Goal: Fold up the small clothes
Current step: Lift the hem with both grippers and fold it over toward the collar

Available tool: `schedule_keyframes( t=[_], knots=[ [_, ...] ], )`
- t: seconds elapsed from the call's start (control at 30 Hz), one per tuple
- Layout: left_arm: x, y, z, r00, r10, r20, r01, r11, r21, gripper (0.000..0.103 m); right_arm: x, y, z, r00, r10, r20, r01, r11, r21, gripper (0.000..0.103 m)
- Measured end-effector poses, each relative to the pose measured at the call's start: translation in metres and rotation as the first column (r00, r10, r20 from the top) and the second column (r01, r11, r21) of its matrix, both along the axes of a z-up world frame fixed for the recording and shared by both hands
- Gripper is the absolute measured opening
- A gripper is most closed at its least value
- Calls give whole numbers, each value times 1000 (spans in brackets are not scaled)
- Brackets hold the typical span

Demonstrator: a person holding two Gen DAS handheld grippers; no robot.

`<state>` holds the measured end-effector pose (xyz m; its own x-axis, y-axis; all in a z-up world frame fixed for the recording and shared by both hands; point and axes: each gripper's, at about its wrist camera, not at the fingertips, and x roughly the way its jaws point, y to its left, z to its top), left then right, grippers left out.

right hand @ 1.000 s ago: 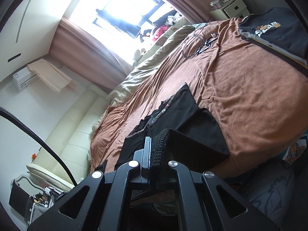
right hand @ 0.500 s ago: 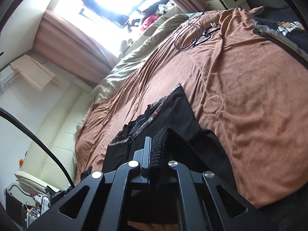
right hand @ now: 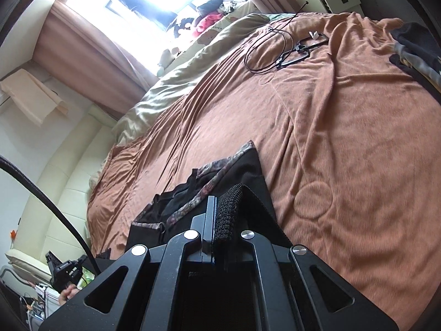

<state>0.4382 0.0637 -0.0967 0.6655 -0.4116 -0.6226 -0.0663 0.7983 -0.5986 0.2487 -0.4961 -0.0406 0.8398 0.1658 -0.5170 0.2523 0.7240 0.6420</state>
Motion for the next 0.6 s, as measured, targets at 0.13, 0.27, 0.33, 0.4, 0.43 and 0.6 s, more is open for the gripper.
schedule_keyframes(
  t=[0.13, 0.27, 0.33, 0.4, 0.43, 0.6],
  knots=[
    [30, -10, -1, 1000, -19, -11, 19, 999, 29, 6, 24, -3, 0, 1000, 1, -28, -2, 1000, -31, 0],
    [57, -21, -5, 999, -28, -15, 30, 996, 89, 6, 45, -2, 3, 998, 2, -60, -8, 996, -88, 0],
    [70, -25, -11, 999, -32, -26, 34, 993, 109, 6, 56, 0, 3, 997, 3, -77, -11, 994, -113, 0],
    [81, -28, -19, 999, -37, -36, 42, 990, 133, 6, 66, 2, 2, 996, 0, -95, -13, 991, -136, 0],
    [87, -30, -23, 998, -42, -43, 48, 988, 145, 6, 71, 3, 1, 995, -1, -103, -14, 989, -145, 0],
    [109, -33, -44, 997, -38, -74, 51, 983, 175, 6, 95, 5, -10, 989, -13, -147, -12, 986, -166, 0]
  ],
)
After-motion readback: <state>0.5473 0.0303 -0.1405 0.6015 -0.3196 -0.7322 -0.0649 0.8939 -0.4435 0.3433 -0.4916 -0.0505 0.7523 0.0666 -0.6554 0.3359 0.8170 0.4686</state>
